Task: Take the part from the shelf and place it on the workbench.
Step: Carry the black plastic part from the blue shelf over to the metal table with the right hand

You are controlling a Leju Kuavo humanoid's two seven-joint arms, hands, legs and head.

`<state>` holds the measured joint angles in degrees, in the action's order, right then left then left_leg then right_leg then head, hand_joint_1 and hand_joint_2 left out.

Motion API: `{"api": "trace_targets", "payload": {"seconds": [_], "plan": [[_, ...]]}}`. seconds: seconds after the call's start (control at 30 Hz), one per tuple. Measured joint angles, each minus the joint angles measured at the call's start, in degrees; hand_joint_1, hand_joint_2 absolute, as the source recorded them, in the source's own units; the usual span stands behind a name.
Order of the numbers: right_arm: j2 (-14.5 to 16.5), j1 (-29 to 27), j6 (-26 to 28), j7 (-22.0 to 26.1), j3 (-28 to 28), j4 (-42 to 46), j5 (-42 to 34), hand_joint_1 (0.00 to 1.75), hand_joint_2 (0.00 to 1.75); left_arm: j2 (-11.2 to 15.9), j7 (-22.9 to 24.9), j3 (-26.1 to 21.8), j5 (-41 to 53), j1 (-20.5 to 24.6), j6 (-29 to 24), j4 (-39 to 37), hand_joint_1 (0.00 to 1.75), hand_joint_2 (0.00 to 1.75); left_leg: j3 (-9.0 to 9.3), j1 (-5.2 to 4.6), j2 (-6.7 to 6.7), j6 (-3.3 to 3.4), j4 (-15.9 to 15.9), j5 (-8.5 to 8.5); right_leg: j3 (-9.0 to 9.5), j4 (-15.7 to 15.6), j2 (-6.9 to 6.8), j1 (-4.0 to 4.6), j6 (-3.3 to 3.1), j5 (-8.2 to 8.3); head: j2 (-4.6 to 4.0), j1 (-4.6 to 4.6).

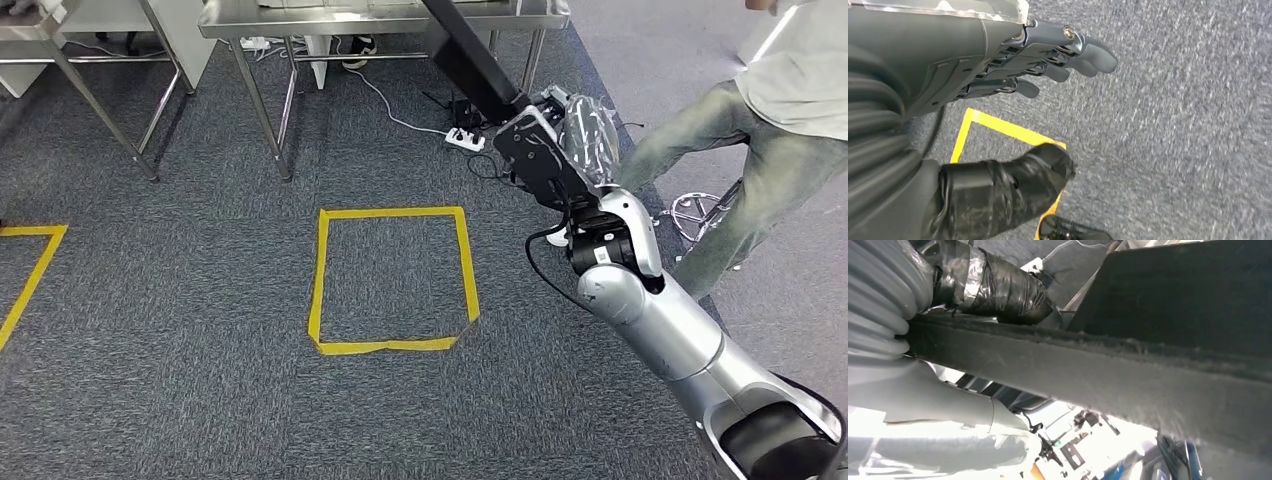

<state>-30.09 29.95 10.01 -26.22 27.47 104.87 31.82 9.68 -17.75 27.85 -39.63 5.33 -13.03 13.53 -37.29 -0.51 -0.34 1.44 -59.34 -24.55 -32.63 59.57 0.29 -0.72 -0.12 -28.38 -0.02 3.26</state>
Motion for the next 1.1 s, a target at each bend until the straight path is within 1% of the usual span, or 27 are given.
{"api": "trace_targets", "payload": {"seconds": [0.07,0.1,0.13,0.17,0.2,0.23,0.27,0.3,0.33,0.37,0.4,0.43,0.47,0.53,0.6,0.67,0.7,0.77,0.8,0.83,0.87,0.9,0.93,0.97,1.0,1.03,1.1], "plan": [[0.0,-0.1,0.0,-0.1,0.0,0.0,0.0,1.75,1.75,0.0,0.0,0.0,0.0,0.0,0.0,0.0,0.00,1.75,0.71,0.25,0.00,0.26,0.9,-0.12,0.44,-0.4,-0.07,0.07,0.60,-0.24,0.00,0.09],[0.0,-0.1,0.0,-0.1,0.0,0.0,0.0,1.75,1.75,0.0,0.0,0.0,0.0,-0.1,0.0,0.0,0.00,1.75,1.32,0.44,0.02,0.45,1.5,-0.12,0.47,0.0,-0.09,0.14,0.84,-0.63,0.00,0.11],[-0.1,0.0,0.0,0.0,-0.1,0.1,0.0,1.75,1.75,0.0,0.0,0.0,0.0,-0.2,0.0,0.0,0.00,1.75,2.00,0.63,0.03,0.67,2.1,-0.13,-0.25,1.8,-0.11,0.16,1.00,-1.57,0.00,0.20],[-0.1,0.0,0.0,0.0,-0.1,0.1,0.0,1.75,1.75,0.0,0.0,0.0,0.0,-0.2,0.1,0.0,0.00,1.75,2.50,0.69,0.04,0.90,2.4,-0.25,-1.87,4.9,-0.11,0.08,1.07,-2.91,0.00,0.24],[-0.1,0.0,-0.1,-0.1,-0.2,0.0,0.1,1.75,1.75,-0.1,0.0,0.0,0.0,-0.1,0.2,0.0,0.00,1.75,2.81,0.68,0.03,1.09,2.5,-0.49,-4.17,8.8,-0.11,0.08,1.15,-4.36,0.00,0.27],[-0.1,0.0,-0.2,-0.1,-0.2,0.0,0.1,1.75,1.75,-0.1,0.0,0.0,0.0,-0.1,0.3,0.0,0.00,1.75,3.03,0.66,0.01,1.22,2.4,-0.79,-6.66,12.7,-0.11,0.04,1.25,-5.44,0.00,0.28],[-0.1,0.0,-0.3,-0.2,-0.2,-0.1,0.1,1.75,1.75,-0.2,0.0,0.0,0.0,-0.1,0.4,0.0,0.00,1.75,3.24,0.64,-0.02,1.26,2.2,-1.15,-8.45,15.0,-0.11,0.03,1.35,-5.47,0.00,0.28],[-0.1,-0.1,-0.4,-0.2,-0.2,-0.2,0.1,1.75,1.75,-0.2,0.0,0.0,0.0,-0.2,0.5,0.0,0.00,1.75,3.52,0.64,-0.06,1.24,2.0,-1.55,-9.16,15.0,-0.12,0.02,1.43,-4.23,0.00,0.28],[-0.1,-0.1,-0.4,-0.2,-0.2,-0.3,0.2,1.75,1.75,-0.3,0.0,0.0,0.0,-0.2,0.6,0.0,0.00,1.75,3.91,0.65,-0.10,1.17,1.8,-2.04,-8.62,12.7,-0.13,-0.03,1.47,-1.83,0.00,0.28],[-0.1,-0.1,-0.4,-0.2,-0.2,-0.3,0.2,1.75,1.75,-0.3,0.0,0.0,0.0,-0.3,0.6,0.0,0.00,1.75,4.31,0.66,-0.13,1.05,1.5,-2.59,-7.32,8.8,-0.14,-0.10,1.47,0.84,0.00,0.30],[-0.1,-0.1,-0.4,-0.2,-0.2,-0.4,0.2,1.75,1.75,-0.4,-0.1,0.0,0.0,-0.2,0.6,0.0,0.00,1.75,4.61,0.60,-0.17,0.87,1.2,-3.11,-5.89,5.4,-0.13,-0.12,1.43,2.62,0.00,0.26],[-0.1,0.0,-0.4,-0.2,-0.2,-0.4,0.2,1.75,1.75,-0.4,-0.1,0.0,0.0,-0.2,0.6,0.0,0.00,1.75,4.74,0.49,-0.22,0.62,0.9,-3.57,-4.60,2.5,-0.09,-0.09,1.34,3.54,0.00,0.24],[-0.1,0.0,-0.4,-0.2,-0.2,-0.4,0.2,1.75,1.75,-0.4,-0.1,0.0,0.0,-0.1,0.7,0.0,0.00,1.75,4.68,0.38,-0.27,0.38,0.7,-3.86,-3.97,1.2,-0.04,-0.05,1.16,3.48,0.00,0.16],[-0.2,0.0,-0.5,-0.3,-0.2,-0.5,0.3,1.75,1.75,-0.4,-0.2,0.0,0.0,-0.1,0.7,0.0,0.00,1.75,4.60,0.24,-0.31,-0.07,0.6,-4.18,-3.54,0.6,0.15,0.10,0.66,2.78,0.00,0.08],[-0.3,-0.1,-0.5,-0.3,-0.2,-0.5,0.3,1.75,1.75,-0.5,-0.2,0.0,0.0,-0.1,0.6,0.0,0.00,1.75,4.52,0.28,-0.18,-0.61,0.2,-4.76,-3.17,0.5,0.25,-0.12,0.02,2.44,0.01,0.07],[-0.3,0.0,-0.5,-0.3,-0.2,-0.5,0.4,1.75,1.75,-0.5,-0.2,0.0,0.0,0.0,0.6,0.0,0.00,1.75,3.50,0.39,-0.02,-1.27,-2.2,-5.93,-2.46,0.3,0.16,-0.39,-0.53,2.05,0.01,-0.10],[-0.3,0.1,-0.5,-0.2,-0.2,-0.5,0.4,1.75,1.75,-0.5,-0.2,0.0,0.0,0.0,0.6,0.0,0.00,1.75,2.26,0.49,0.02,-1.58,-4.7,-6.76,-2.13,0.3,0.09,-0.39,-0.73,1.81,0.00,-0.17],[-0.3,0.1,-0.5,-0.2,-0.2,-0.5,0.4,1.75,1.75,-0.5,-0.2,0.0,0.0,0.0,0.6,0.0,0.00,1.75,-2.82,0.68,0.03,-2.02,-12.4,-8.97,-1.40,0.3,-0.04,-0.37,-0.92,1.16,0.00,-0.22],[-0.3,0.1,-0.5,-0.2,-0.2,-0.5,0.4,1.75,1.75,-0.6,-0.2,0.0,0.0,-0.1,0.6,0.0,0.00,1.75,-5.42,0.75,0.03,-2.12,-15.6,-9.21,-0.86,0.3,-0.05,-0.35,-0.95,0.71,0.00,-0.21],[-0.3,0.0,-0.5,-0.2,-0.2,-0.5,0.4,1.75,1.75,-0.6,-0.2,0.0,0.0,-0.2,0.6,0.0,0.00,1.75,-7.26,0.77,0.03,-2.11,-17.2,-8.63,-0.27,0.3,-0.04,-0.34,-0.94,0.24,0.00,-0.21],[-0.3,0.0,-0.5,-0.2,-0.2,-0.5,0.4,1.75,1.75,-0.6,-0.2,0.0,0.1,-0.2,0.6,0.0,0.00,1.75,-7.24,0.76,0.03,-1.88,-15.4,-6.35,0.41,0.3,-0.01,-0.31,-0.88,-0.27,0.00,-0.21],[-0.3,0.0,-0.5,-0.2,-0.2,-0.5,0.4,1.75,1.75,-0.6,-0.2,0.0,0.1,-0.2,0.6,0.0,0.00,1.75,-6.28,0.72,0.03,-1.55,-11.9,-3.30,1.20,0.3,0.03,-0.28,-0.79,-0.84,0.00,-0.22],[-0.3,0.0,-0.5,-0.2,-0.2,-0.5,0.4,1.75,1.75,-0.6,-0.2,0.0,0.1,-0.2,0.6,0.0,0.00,1.75,-4.70,0.62,0.01,-1.15,-7.9,-0.89,1.92,0.2,0.04,-0.30,-0.65,-1.38,0.00,-0.20],[-0.3,0.0,-0.5,-0.2,-0.2,-0.5,0.5,1.75,1.75,-0.6,-0.2,0.0,0.0,-0.2,0.7,0.0,0.00,1.75,-3.14,0.50,0.02,-0.74,-4.5,0.90,2.44,0.0,0.04,-0.31,-0.47,-1.83,0.00,-0.19],[-0.3,0.1,-0.5,-0.2,-0.2,-0.5,0.5,1.75,1.75,-0.6,-0.2,0.0,0.0,-0.2,0.7,0.0,0.00,1.75,-1.95,0.28,0.01,-0.37,-2.0,1.37,2.71,-0.3,0.07,-0.31,-0.19,-2.10,0.00,-0.24],[-0.3,0.2,-0.6,-0.2,-0.2,-0.5,0.5,1.75,1.75,-0.6,-0.2,0.0,0.0,-0.1,0.8,0.0,0.00,1.75,-1.32,0.10,0.00,-0.11,-0.8,1.04,2.84,-0.7,0.08,-0.33,0.10,-2.22,0.00,-0.21],[-0.3,0.3,-0.6,-0.3,-0.2,-0.5,0.5,1.75,1.75,-0.6,-0.2,0.0,0.0,-0.1,1.0,0.0,0.00,1.75,-0.64,-0.10,0.01,0.32,0.5,0.42,3.27,-1.1,0.11,-0.20,0.72,-2.10,0.00,-0.22]]}}
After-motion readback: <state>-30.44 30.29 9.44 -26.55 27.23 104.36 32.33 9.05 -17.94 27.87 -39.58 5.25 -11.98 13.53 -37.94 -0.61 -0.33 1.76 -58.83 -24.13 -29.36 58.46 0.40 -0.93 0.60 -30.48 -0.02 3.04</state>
